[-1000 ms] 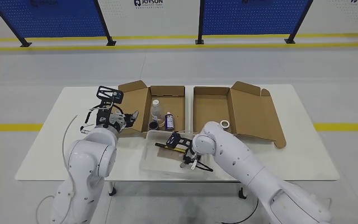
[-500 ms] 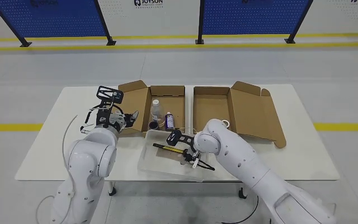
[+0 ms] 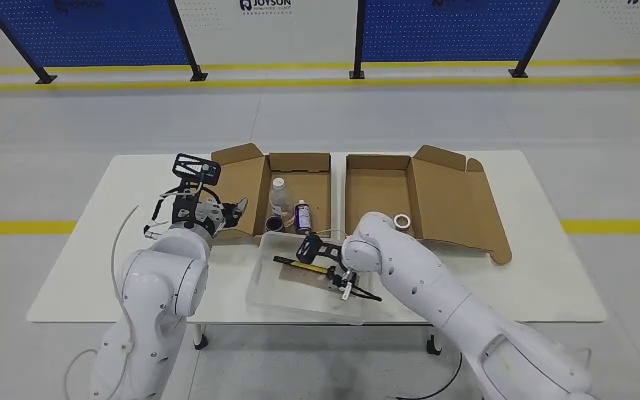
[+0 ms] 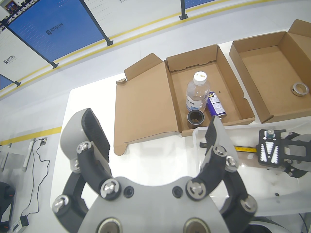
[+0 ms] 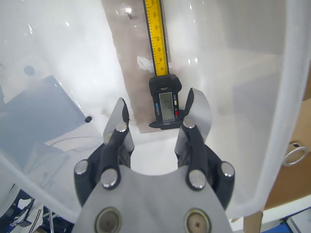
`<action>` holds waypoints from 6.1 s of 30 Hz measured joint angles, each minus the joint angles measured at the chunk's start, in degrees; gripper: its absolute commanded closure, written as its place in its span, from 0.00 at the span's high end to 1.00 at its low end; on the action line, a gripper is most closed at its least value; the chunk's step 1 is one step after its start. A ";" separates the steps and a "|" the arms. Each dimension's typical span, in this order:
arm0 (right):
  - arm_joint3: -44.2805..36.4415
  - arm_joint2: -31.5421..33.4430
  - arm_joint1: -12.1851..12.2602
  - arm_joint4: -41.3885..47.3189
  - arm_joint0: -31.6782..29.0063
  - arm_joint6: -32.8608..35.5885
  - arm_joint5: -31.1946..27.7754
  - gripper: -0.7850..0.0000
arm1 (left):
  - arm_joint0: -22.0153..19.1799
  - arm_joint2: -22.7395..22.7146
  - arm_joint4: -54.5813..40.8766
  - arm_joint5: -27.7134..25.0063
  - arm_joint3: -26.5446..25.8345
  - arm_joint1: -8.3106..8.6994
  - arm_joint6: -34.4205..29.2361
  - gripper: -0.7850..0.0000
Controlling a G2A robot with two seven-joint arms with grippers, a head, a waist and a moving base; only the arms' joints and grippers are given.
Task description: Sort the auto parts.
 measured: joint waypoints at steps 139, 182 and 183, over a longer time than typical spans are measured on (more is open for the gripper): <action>-29.37 42.65 11.58 -1.88 -19.80 -13.94 22.87 0.00 | 0.00 0.00 0.00 0.00 0.00 0.00 0.00 1.00; -7.34 36.86 9.52 8.03 -11.37 -28.10 13.35 1.00 | 0.00 0.00 0.00 0.00 0.00 0.00 0.00 1.00; -9.42 37.73 9.90 7.53 -12.43 -28.85 11.88 1.00 | 0.00 0.00 0.00 0.00 0.00 0.00 0.00 1.00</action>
